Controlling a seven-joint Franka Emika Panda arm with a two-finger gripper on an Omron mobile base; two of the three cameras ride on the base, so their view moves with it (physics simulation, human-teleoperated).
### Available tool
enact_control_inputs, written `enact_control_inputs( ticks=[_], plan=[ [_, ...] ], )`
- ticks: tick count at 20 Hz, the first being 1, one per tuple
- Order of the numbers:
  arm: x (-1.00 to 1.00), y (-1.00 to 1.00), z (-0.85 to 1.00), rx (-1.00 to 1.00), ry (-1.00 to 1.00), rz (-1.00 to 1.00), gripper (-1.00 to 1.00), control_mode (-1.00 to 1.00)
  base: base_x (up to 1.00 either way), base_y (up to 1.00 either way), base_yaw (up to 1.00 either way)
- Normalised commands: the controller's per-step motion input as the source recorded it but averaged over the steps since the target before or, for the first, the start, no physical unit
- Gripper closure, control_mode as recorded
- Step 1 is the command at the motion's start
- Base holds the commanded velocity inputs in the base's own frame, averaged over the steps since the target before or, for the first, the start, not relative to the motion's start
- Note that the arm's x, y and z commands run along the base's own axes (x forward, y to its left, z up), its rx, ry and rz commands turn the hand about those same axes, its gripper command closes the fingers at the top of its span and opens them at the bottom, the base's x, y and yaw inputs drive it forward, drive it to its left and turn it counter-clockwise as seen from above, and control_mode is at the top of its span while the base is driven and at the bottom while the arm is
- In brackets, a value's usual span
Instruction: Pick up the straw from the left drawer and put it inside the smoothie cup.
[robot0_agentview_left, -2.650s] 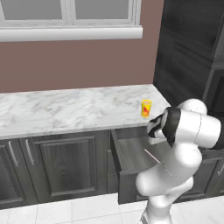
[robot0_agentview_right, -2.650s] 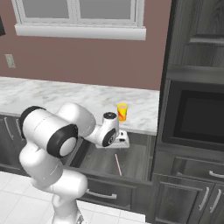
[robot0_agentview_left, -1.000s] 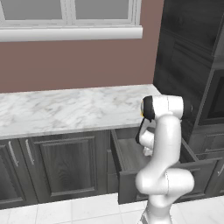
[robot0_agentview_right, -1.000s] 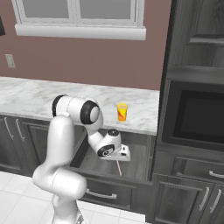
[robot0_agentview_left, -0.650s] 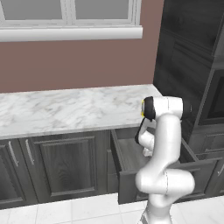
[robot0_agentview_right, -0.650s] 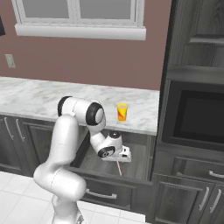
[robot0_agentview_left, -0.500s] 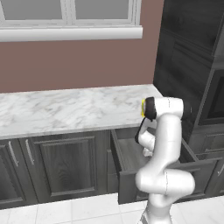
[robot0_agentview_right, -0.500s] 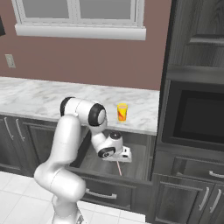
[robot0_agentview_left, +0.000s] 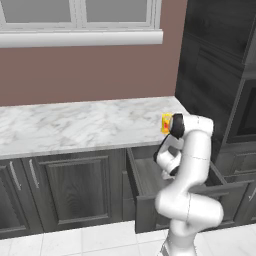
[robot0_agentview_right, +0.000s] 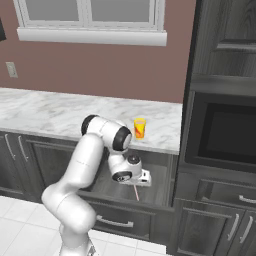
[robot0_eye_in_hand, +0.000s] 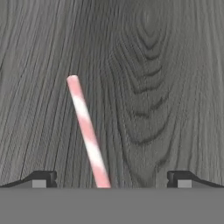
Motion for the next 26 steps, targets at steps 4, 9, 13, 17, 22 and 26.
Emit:
enact_control_inputs(
  ticks=[4, 9, 13, 17, 22, 26],
  plan=[
    [0.06, 0.0, -0.49, 0.0, -0.09, 0.0, 1.0, -1.0, 0.0, 0.0, 0.0],
    [0.05, 0.0, -0.54, 0.0, -0.06, 0.0, 1.0, -1.0, 0.0, 0.0, 0.0],
    [-0.11, 0.07, -0.17, -0.01, -0.02, 0.07, 1.0, -1.0, 0.0, 0.0, 0.0],
    [-0.05, 0.33, 0.02, -0.09, 0.02, 0.14, 1.0, -1.0, 0.0, 0.0, 0.0],
    [0.0, 0.31, 0.36, -0.09, 0.16, 0.15, 1.0, -1.0, 0.0, 0.0, 0.0],
    [0.0, 0.23, 0.71, -0.08, 0.17, 0.14, 1.0, -1.0, 0.0, 0.0, 0.0]
  ],
)
